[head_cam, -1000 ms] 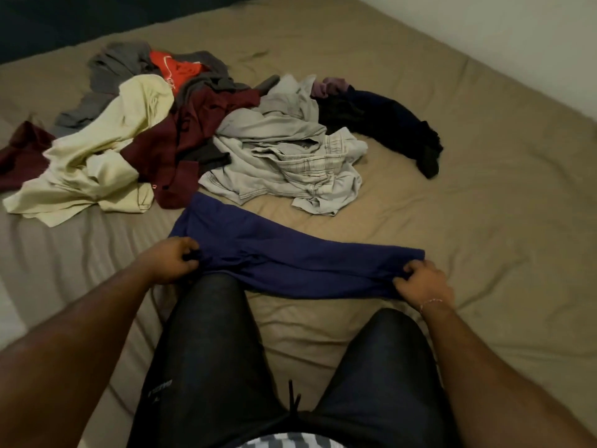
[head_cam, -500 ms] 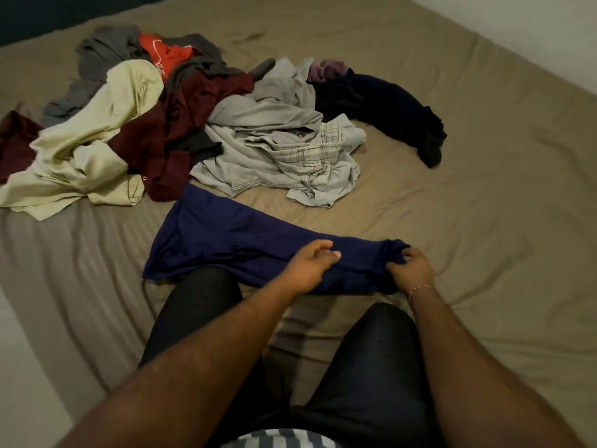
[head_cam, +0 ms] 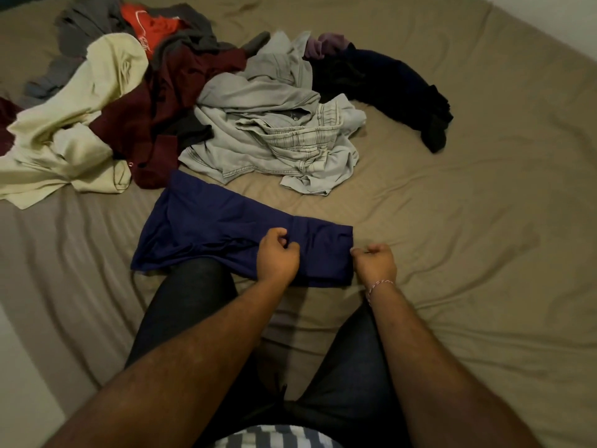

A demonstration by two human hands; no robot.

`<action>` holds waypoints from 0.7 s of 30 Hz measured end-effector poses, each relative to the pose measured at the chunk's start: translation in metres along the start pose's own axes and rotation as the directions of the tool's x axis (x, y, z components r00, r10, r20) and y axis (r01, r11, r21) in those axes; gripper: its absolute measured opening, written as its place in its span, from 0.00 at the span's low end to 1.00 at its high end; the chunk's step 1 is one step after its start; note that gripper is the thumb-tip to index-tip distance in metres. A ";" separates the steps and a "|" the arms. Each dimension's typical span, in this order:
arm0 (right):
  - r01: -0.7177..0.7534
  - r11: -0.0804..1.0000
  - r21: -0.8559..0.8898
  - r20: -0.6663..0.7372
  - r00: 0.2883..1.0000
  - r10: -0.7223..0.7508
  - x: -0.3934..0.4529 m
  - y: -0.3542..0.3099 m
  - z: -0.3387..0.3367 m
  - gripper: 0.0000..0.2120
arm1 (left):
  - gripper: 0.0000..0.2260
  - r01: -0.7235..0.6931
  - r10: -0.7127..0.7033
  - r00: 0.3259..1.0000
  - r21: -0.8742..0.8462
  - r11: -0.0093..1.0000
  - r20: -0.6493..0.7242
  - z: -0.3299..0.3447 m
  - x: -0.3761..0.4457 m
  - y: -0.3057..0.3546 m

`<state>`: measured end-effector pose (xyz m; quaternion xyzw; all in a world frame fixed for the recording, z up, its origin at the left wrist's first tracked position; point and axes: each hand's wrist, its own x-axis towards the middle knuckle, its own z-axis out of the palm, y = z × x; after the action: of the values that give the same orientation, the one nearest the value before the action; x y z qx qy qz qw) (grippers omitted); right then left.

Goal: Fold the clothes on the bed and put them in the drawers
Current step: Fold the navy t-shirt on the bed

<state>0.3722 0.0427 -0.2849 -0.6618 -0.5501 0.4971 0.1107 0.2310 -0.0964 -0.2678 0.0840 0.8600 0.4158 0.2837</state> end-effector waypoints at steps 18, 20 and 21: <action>0.188 0.929 -0.318 -0.246 0.930 -0.273 0.026 -0.044 -0.118 0.10 | 0.23 0.032 0.093 0.743 -0.173 0.984 0.663 0.054 -0.043 0.076; 0.169 0.937 -0.305 -0.300 0.917 -0.263 0.027 -0.048 -0.142 0.11 | 0.23 0.072 0.090 0.724 -0.205 0.976 0.684 0.065 -0.053 0.082; 0.182 0.939 -0.292 -0.305 0.913 -0.272 0.024 -0.050 -0.146 0.11 | 0.22 0.096 0.091 0.716 -0.227 0.969 0.692 0.069 -0.057 0.084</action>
<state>0.4525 0.1403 -0.1930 -0.6775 -0.6561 0.2828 0.1746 0.3084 -0.0183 -0.2141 0.1975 0.6309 0.4565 0.5955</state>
